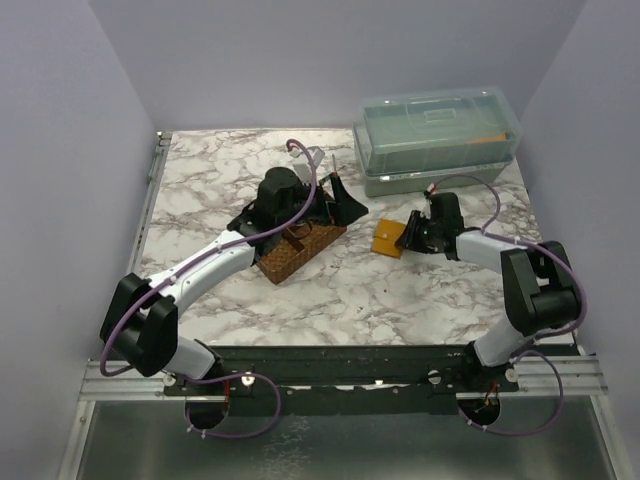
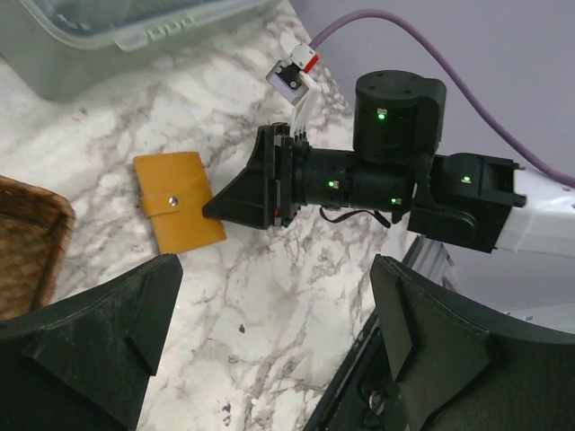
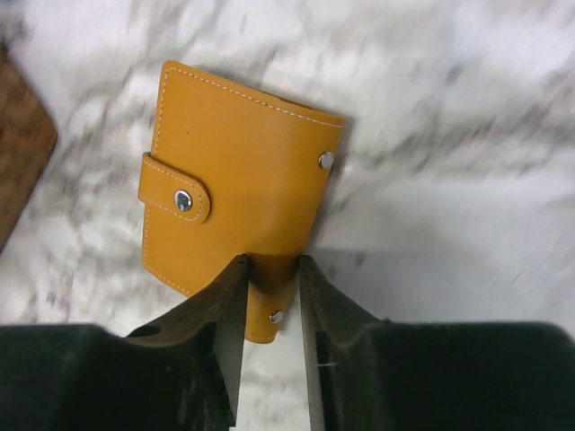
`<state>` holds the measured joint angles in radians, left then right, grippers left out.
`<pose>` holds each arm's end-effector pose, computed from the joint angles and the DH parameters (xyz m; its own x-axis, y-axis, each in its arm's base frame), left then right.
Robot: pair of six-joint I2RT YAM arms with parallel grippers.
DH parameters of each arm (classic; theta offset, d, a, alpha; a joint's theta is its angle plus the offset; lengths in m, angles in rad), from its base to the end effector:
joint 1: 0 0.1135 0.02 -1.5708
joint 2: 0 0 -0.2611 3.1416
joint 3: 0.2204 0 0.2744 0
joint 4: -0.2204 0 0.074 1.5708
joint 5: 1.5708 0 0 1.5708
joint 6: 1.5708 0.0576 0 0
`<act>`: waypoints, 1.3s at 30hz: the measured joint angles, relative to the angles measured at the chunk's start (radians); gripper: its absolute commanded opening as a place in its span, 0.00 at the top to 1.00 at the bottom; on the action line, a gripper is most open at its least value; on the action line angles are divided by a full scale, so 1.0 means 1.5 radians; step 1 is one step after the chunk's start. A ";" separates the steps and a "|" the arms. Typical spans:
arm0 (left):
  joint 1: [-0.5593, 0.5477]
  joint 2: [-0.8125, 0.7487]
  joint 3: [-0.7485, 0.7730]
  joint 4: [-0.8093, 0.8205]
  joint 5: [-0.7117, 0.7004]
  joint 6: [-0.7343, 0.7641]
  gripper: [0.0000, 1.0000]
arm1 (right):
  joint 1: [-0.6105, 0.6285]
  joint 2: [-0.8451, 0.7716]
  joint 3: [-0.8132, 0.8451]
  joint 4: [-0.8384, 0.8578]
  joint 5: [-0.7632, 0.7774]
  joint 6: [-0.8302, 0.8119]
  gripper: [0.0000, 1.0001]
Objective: Put the credit cards into the card holder
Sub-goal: Pick up the card holder from the center of the board.
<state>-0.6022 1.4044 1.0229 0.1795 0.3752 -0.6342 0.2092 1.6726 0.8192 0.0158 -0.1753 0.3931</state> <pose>0.2951 -0.2285 0.3014 -0.6208 -0.2423 -0.7456 0.5649 0.5212 -0.6397 0.3454 0.0836 0.1138 -0.7935 0.2171 -0.5686 -0.0159 0.9265 0.3761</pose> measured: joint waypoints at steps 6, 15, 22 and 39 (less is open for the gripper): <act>-0.053 0.064 0.000 -0.002 0.002 -0.041 0.13 | 0.012 -0.114 -0.118 -0.013 -0.095 0.050 0.82; -0.069 0.161 0.000 0.002 0.049 -0.148 0.27 | 0.012 -0.249 -0.188 -0.024 -0.160 0.112 0.52; -0.071 0.209 0.000 0.005 0.077 -0.200 0.39 | 0.012 -0.217 -0.169 -0.027 -0.122 0.154 0.43; -0.085 0.362 0.092 -0.122 0.028 -0.175 0.63 | 0.000 -0.083 -0.072 -0.026 -0.086 0.159 0.50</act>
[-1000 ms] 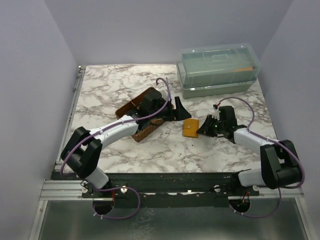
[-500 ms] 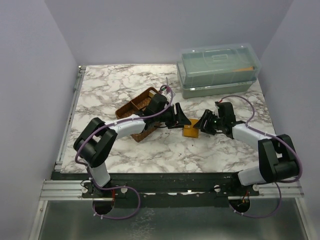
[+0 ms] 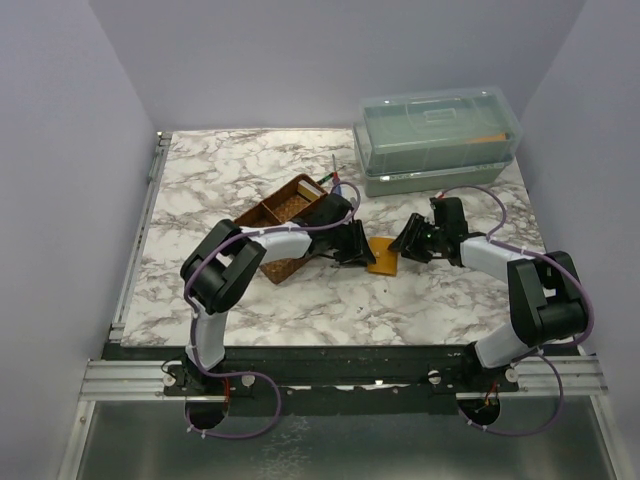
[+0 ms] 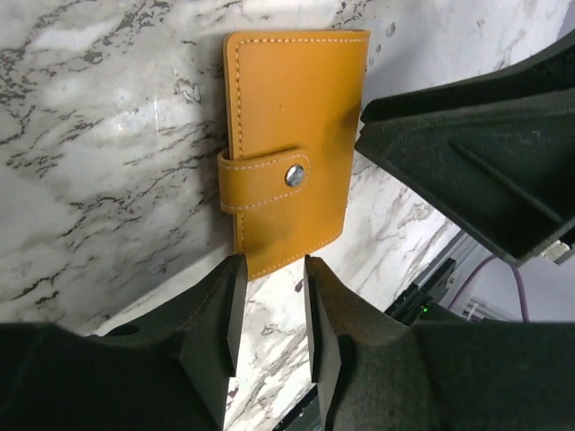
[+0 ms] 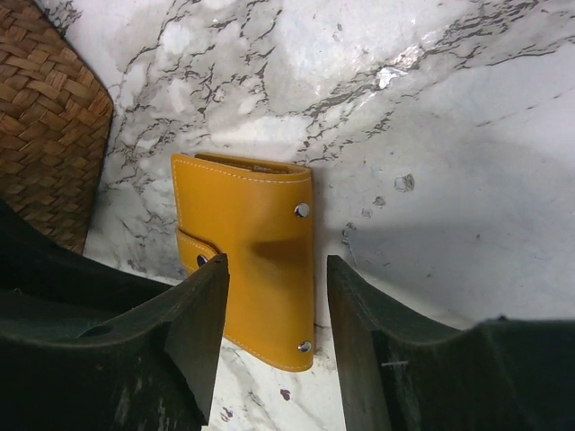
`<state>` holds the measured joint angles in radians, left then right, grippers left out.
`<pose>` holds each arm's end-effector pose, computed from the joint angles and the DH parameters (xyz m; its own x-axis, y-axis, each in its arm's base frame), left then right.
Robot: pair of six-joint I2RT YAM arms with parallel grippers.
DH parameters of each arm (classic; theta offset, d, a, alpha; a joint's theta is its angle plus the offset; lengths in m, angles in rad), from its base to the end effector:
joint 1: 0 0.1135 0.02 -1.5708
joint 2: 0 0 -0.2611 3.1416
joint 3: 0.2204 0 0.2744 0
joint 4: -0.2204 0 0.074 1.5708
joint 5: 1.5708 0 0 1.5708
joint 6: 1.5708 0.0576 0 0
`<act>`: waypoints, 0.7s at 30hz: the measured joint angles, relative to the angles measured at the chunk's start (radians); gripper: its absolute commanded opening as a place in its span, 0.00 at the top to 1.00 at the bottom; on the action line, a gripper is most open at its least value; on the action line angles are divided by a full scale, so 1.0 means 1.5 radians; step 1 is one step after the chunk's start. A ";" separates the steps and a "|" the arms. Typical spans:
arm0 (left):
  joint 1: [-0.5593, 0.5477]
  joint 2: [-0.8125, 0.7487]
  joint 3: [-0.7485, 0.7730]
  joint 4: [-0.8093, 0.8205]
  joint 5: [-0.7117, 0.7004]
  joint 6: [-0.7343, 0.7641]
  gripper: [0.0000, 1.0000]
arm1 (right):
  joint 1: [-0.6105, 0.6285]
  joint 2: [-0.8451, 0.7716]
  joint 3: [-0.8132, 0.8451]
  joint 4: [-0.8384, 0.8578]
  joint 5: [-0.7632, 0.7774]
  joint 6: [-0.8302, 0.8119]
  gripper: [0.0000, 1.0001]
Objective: Put the credit cards into the card holder
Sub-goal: Pick up the card holder from the center of the board.
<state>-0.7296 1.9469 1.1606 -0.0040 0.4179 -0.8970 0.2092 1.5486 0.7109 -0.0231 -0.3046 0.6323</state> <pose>0.3099 -0.3085 0.1192 -0.9729 -0.0881 -0.2137 0.0990 0.6765 -0.7298 0.3114 0.0838 0.1179 -0.8285 0.4005 -0.3914 0.1244 0.8131 0.5687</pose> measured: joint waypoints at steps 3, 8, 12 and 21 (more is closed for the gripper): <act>-0.001 0.016 0.021 -0.018 -0.007 0.012 0.66 | 0.000 0.000 -0.001 0.003 -0.009 -0.004 0.52; -0.001 0.041 0.027 -0.028 -0.007 0.013 0.73 | 0.000 0.000 -0.020 0.035 -0.038 -0.006 0.54; -0.001 0.047 0.034 -0.027 -0.006 0.013 0.75 | -0.001 0.000 -0.037 0.051 -0.047 -0.002 0.50; -0.002 0.048 0.035 -0.026 -0.006 0.013 0.76 | 0.000 -0.005 -0.041 0.050 -0.013 0.005 0.50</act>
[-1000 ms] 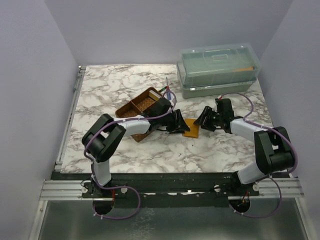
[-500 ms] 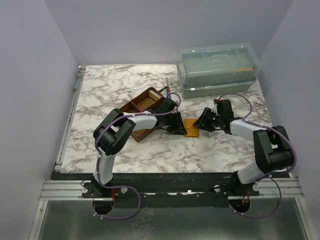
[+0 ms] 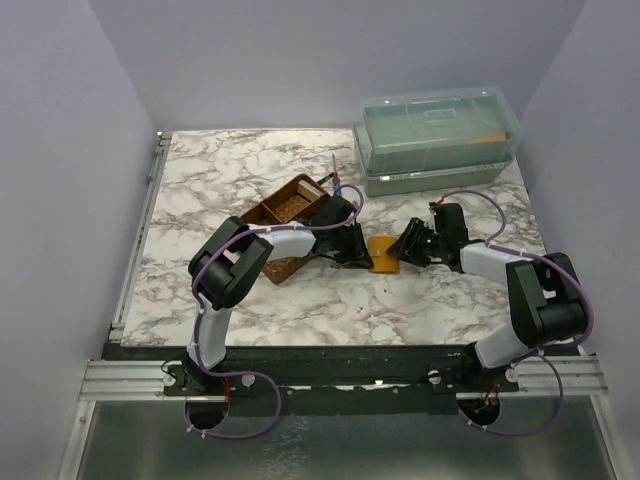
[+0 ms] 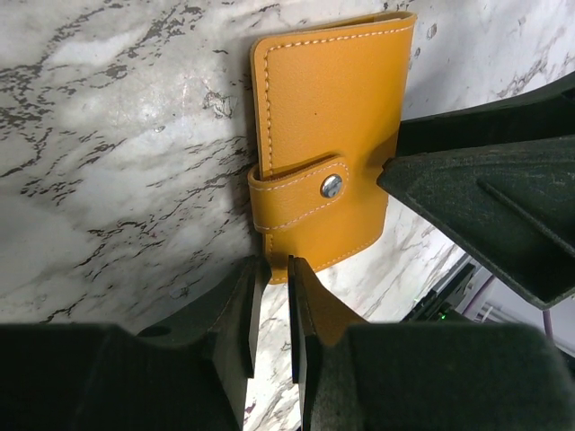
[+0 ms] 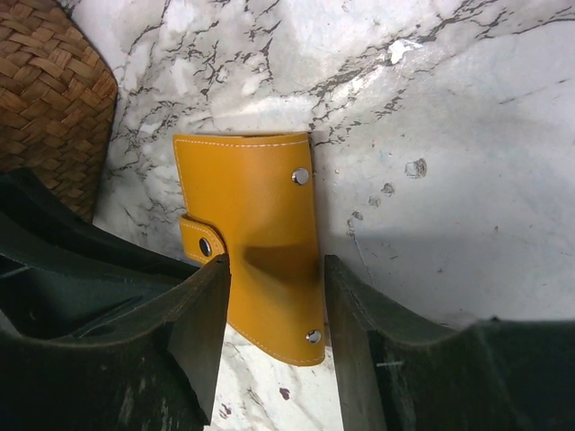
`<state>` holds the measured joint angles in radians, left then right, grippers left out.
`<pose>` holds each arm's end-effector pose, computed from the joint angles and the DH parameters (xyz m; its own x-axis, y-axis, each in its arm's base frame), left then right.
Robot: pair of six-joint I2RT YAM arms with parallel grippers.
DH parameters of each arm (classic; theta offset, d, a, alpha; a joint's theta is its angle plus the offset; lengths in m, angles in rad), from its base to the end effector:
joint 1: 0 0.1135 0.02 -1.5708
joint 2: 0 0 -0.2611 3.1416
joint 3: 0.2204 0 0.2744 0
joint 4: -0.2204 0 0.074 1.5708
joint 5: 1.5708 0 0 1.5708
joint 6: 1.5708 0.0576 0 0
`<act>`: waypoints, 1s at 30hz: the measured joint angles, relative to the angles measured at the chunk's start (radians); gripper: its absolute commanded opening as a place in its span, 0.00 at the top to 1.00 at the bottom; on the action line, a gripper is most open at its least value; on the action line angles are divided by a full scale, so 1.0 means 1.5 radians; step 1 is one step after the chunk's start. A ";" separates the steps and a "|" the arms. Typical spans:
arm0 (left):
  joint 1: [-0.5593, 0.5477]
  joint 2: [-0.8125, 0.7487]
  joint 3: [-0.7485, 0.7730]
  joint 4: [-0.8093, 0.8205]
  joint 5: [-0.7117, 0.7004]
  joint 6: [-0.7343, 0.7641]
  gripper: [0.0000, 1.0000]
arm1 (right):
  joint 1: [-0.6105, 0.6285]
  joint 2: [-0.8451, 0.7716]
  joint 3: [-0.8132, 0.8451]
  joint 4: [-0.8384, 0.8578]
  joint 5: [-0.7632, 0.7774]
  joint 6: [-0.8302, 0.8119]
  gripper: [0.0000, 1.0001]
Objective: Put the credit cards into the card holder
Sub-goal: Pick up the card holder from the center of the board.
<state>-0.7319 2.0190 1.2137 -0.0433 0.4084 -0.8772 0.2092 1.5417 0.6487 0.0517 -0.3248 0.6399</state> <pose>0.3163 -0.3149 0.1021 -0.9786 -0.0695 -0.1935 0.0877 0.7099 -0.6988 0.3021 0.0829 0.1077 -0.8267 0.4030 -0.3926 0.1107 0.8007 0.5888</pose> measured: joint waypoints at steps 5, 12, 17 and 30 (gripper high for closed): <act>-0.001 0.002 0.001 0.000 0.002 0.000 0.76 | -0.004 0.003 -0.027 0.055 -0.032 0.020 0.65; -0.001 0.002 0.003 -0.003 0.005 0.002 0.74 | -0.010 0.002 -0.057 0.091 -0.033 0.032 0.96; -0.002 0.002 0.005 -0.004 0.008 0.005 0.60 | -0.009 -0.029 -0.060 0.082 -0.031 0.028 1.00; 0.020 -0.176 -0.065 -0.006 0.016 0.034 0.19 | -0.005 -0.203 -0.117 0.080 -0.097 0.046 1.00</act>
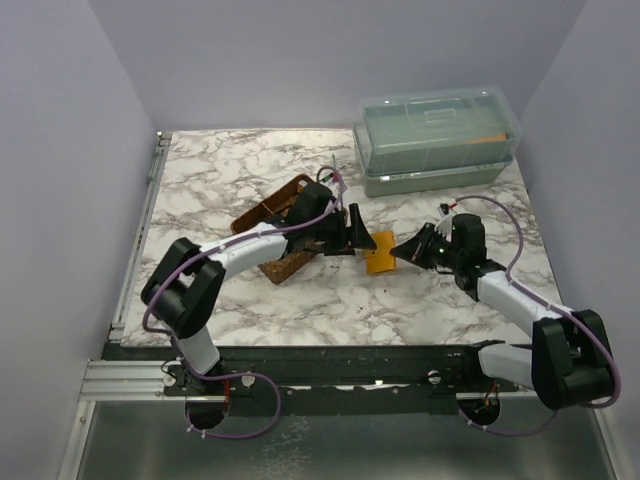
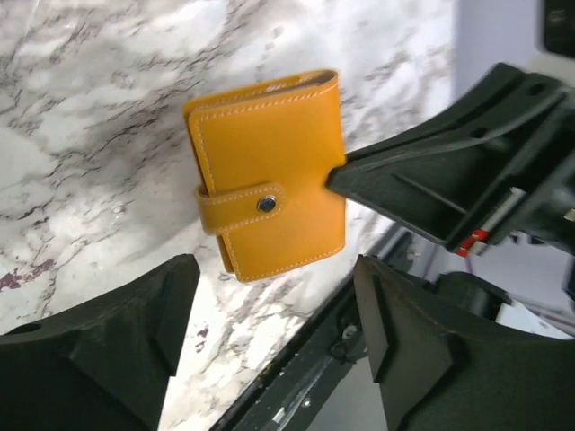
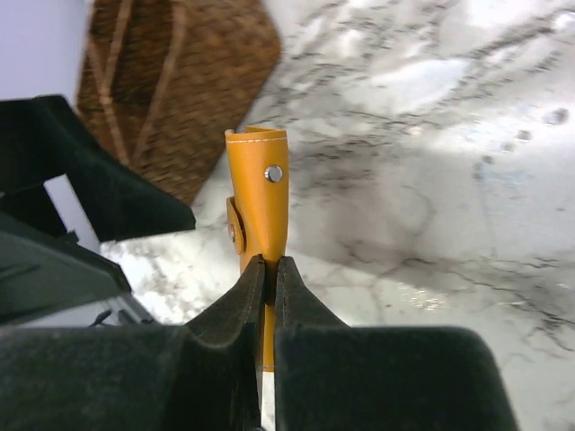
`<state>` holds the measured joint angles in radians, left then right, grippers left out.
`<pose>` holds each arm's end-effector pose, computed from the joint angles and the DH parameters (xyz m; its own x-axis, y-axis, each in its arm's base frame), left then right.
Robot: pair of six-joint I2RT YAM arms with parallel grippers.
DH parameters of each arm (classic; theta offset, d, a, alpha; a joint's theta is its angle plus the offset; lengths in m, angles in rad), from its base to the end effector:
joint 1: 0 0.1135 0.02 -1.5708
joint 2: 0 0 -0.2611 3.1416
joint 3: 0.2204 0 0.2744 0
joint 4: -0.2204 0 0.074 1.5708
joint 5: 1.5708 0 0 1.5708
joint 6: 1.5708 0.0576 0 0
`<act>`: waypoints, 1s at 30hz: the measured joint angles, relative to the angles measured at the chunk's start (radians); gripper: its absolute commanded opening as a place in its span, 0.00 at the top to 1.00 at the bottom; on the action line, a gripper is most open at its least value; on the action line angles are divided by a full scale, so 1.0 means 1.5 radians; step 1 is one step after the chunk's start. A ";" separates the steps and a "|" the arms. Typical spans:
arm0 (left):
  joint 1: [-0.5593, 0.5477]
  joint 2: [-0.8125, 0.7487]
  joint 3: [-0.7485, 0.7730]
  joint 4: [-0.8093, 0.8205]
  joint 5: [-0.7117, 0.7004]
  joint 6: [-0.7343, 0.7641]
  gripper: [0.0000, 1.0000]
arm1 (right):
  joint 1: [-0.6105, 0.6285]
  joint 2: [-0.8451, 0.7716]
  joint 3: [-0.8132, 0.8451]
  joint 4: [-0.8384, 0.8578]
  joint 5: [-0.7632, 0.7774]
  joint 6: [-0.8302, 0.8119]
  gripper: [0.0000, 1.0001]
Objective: Put the credit cards into the card holder
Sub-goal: Pick up the card holder from the center of the board.
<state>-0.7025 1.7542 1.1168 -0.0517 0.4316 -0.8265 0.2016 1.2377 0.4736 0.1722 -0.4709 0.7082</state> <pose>0.3019 -0.2872 0.1788 -0.9417 -0.0781 -0.3272 0.2076 0.6305 -0.7479 0.2627 0.0804 0.1484 -0.7712 0.4340 -0.4657 -0.0601 0.6786 0.7321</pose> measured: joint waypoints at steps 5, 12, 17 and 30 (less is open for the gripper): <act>0.066 -0.116 -0.109 0.106 0.071 -0.041 0.14 | 0.000 -0.087 0.001 0.001 -0.083 -0.001 1.00; 0.113 -0.154 -0.169 0.277 0.173 -0.116 0.15 | 0.001 -0.177 0.007 0.011 -0.190 0.006 1.00; 0.097 -0.154 -0.180 0.410 0.233 -0.185 0.28 | 0.001 -0.232 0.016 0.014 -0.218 0.022 1.00; 0.062 -0.138 -0.165 0.508 0.315 -0.208 1.00 | 0.001 -0.253 0.082 -0.056 -0.244 -0.019 0.43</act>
<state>-0.6090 1.5471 0.8696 0.7105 0.9039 -1.1381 0.2031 0.8585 0.5961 0.0879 -0.8371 0.6804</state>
